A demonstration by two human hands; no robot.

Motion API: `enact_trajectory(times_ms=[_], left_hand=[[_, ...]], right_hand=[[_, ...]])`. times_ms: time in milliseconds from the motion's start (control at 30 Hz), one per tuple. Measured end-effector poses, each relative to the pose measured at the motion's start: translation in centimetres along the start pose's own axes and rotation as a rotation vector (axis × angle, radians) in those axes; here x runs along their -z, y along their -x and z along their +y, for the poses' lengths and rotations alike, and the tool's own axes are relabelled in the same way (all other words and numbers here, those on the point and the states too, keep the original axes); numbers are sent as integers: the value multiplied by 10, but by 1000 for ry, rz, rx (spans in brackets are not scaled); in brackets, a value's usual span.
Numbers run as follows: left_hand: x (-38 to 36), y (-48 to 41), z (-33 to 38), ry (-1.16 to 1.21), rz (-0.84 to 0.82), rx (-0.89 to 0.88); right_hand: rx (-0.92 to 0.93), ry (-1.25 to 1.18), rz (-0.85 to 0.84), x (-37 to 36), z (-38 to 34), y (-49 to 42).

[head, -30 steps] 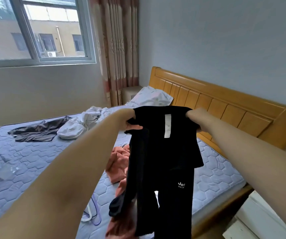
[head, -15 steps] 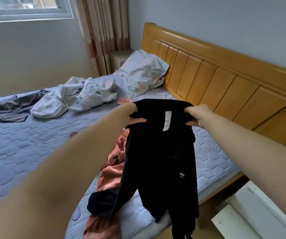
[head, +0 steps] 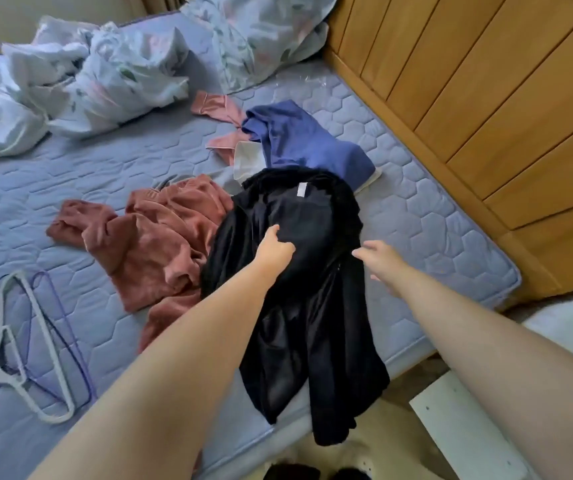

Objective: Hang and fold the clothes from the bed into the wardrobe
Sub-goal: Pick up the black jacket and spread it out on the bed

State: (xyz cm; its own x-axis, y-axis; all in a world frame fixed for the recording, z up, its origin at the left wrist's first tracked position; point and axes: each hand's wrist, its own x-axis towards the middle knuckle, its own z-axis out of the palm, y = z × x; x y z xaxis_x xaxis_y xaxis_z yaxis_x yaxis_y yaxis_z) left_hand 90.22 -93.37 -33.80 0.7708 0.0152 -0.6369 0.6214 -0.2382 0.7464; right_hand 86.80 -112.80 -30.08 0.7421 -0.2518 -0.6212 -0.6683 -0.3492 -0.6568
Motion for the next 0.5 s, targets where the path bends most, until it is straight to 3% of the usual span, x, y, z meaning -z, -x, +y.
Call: enact_trajectory(times_ms=[367,500], left_hand=[[-105,-31,-188,-227,-60,252],[-139,-38,-228,-231,-23,294]], right_hand=[[-261,170,-138,-41,212,-93],[-385,79,-226,-48,268,-102]])
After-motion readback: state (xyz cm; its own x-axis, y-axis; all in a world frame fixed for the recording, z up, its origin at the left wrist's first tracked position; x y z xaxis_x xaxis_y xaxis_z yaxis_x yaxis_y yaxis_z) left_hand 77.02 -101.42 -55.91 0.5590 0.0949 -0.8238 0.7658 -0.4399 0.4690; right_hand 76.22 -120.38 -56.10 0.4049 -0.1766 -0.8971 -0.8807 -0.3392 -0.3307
